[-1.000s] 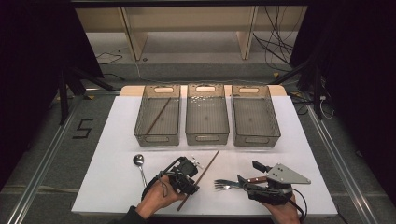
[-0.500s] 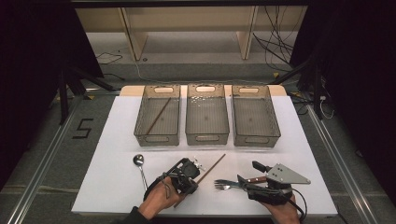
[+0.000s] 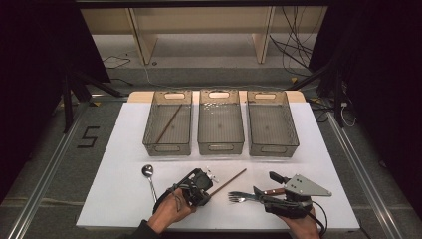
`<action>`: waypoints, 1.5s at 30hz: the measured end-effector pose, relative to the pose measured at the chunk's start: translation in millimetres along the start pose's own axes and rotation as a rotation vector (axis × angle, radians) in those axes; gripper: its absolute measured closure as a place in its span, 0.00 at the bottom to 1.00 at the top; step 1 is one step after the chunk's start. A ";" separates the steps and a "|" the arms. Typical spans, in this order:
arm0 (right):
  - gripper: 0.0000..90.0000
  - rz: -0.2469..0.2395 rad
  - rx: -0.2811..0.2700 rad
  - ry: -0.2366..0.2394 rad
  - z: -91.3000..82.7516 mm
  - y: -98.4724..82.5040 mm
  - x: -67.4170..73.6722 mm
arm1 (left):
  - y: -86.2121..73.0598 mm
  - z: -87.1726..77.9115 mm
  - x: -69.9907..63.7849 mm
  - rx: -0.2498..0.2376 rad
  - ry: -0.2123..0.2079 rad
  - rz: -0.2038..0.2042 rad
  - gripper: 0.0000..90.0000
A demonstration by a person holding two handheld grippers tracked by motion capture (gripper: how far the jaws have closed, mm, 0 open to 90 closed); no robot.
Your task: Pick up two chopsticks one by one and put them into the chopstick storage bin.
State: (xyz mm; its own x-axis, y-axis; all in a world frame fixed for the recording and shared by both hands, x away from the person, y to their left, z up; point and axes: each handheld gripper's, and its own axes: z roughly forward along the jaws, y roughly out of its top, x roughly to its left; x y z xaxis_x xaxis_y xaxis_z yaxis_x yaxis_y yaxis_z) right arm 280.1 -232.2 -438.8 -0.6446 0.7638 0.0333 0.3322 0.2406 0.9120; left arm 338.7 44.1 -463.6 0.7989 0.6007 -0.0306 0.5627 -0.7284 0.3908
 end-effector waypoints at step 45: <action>0.32 0.002 -0.001 0.001 -0.2 0.0 -0.2 | -11.3 -59.8 46.1 -0.172 -0.012 -0.089 0.93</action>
State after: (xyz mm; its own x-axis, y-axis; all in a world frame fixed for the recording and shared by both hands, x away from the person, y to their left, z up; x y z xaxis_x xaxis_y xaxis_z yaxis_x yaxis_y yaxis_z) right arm 280.1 -232.4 -438.7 -0.6447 0.7636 0.0351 0.3326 0.2389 0.9123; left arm 356.5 99.7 -414.4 0.7509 0.6552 -0.0827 0.5872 -0.6050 0.5378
